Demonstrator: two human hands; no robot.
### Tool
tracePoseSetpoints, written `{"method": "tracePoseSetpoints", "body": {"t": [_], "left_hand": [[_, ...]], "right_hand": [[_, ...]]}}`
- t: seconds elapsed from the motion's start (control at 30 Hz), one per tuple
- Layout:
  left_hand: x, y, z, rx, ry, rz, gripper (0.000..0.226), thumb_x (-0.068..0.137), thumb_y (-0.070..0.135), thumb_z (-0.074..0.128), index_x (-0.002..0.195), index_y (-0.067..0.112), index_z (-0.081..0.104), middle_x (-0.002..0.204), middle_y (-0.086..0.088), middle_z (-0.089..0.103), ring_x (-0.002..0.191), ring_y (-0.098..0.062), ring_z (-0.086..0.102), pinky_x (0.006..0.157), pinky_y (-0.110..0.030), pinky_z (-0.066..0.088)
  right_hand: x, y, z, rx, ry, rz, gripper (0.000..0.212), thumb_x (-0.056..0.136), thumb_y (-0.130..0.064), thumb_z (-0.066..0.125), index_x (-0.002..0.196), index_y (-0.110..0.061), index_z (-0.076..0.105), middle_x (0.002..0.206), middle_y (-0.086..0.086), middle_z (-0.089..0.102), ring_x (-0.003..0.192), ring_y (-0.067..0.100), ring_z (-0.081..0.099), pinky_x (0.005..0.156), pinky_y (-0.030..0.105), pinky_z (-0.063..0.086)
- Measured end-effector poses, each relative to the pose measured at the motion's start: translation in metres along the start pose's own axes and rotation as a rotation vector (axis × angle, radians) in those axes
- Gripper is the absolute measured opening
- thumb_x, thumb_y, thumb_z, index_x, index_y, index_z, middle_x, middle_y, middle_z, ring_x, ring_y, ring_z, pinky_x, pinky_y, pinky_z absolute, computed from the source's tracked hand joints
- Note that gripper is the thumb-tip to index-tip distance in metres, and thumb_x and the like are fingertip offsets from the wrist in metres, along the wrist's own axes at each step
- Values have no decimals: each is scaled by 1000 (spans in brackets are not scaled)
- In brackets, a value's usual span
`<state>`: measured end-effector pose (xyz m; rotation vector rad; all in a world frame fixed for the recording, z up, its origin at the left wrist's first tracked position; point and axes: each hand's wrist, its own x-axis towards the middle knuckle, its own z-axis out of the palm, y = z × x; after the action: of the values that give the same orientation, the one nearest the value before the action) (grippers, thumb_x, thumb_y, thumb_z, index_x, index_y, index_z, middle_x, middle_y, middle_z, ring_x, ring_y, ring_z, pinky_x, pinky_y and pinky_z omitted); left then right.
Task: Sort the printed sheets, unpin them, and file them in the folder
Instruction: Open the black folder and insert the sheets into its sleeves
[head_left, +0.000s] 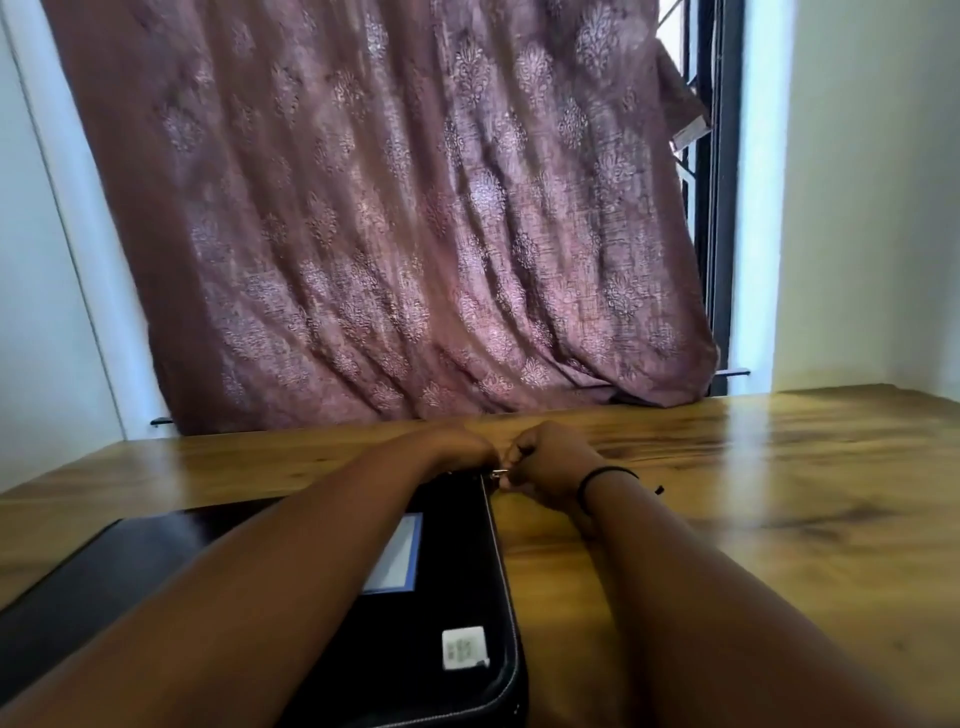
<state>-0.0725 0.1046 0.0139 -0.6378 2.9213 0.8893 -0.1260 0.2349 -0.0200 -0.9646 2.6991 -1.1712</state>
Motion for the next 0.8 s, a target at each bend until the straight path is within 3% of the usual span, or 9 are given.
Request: {"method": "tracePoseSetpoints", "body": {"t": [0.07, 0.13, 0.2, 0.27, 0.37, 0.47, 0.67, 0.8], "left_hand": [[9, -1, 7, -34, 93, -7, 12, 85, 8, 58, 76, 7, 50, 67, -8, 50, 53, -15, 47, 49, -22, 37], [16, -5, 11, -83, 165, 20, 17, 80, 7, 63, 69, 11, 51, 66, -7, 51, 55, -17, 48, 52, -23, 37], [15, -8, 11, -56, 235, 36, 21, 79, 14, 68, 66, 13, 52, 69, -6, 53, 64, -20, 54, 57, -25, 39], [13, -13, 8, 3, 288, 37, 14, 81, 21, 68, 76, 11, 60, 83, -9, 61, 79, -23, 59, 65, -26, 42], [11, -26, 5, 112, 355, 25, 25, 82, 23, 63, 99, 6, 67, 109, -15, 66, 100, -26, 63, 76, -28, 46], [9, -32, 1, 146, 363, 20, 29, 80, 23, 62, 103, 5, 66, 112, -17, 65, 101, -29, 63, 79, -30, 48], [0, -28, -1, 281, 394, 74, 34, 86, 26, 53, 117, 15, 61, 125, -13, 61, 111, -31, 59, 92, -36, 48], [-12, -18, 9, 415, 467, 42, 33, 93, 18, 48, 124, 10, 58, 132, -14, 57, 119, -32, 56, 95, -37, 46]], "right_hand": [[-1, -2, -2, 10, -15, -30, 7, 75, -7, 78, 73, -11, 72, 62, -11, 62, 65, 5, 58, 69, 24, 51], [-3, -4, -3, -4, -38, -47, 6, 75, -7, 78, 80, -10, 75, 64, -13, 63, 71, 6, 61, 77, 26, 53], [-7, -10, -1, -14, -74, -48, 8, 75, -5, 77, 80, -11, 76, 62, -14, 64, 69, 4, 61, 73, 23, 52], [-13, -20, 0, -53, -132, -46, 11, 77, 0, 72, 82, -9, 77, 63, -10, 67, 64, 4, 62, 68, 23, 53], [-31, -40, 0, -165, -265, -42, 18, 83, 1, 62, 92, -6, 76, 74, -3, 71, 63, 7, 59, 59, 21, 50], [-59, -59, -7, -381, -322, -113, 17, 84, -9, 67, 98, -13, 77, 97, -2, 74, 68, 5, 56, 63, 20, 45], [-159, -59, -20, -501, -214, -61, 17, 82, -25, 69, 98, -28, 75, 94, -7, 70, 84, 8, 59, 69, 22, 45], [-202, -60, -14, -546, -114, -25, 19, 85, -34, 65, 102, -34, 72, 102, -8, 70, 94, 10, 63, 78, 25, 50]]}}
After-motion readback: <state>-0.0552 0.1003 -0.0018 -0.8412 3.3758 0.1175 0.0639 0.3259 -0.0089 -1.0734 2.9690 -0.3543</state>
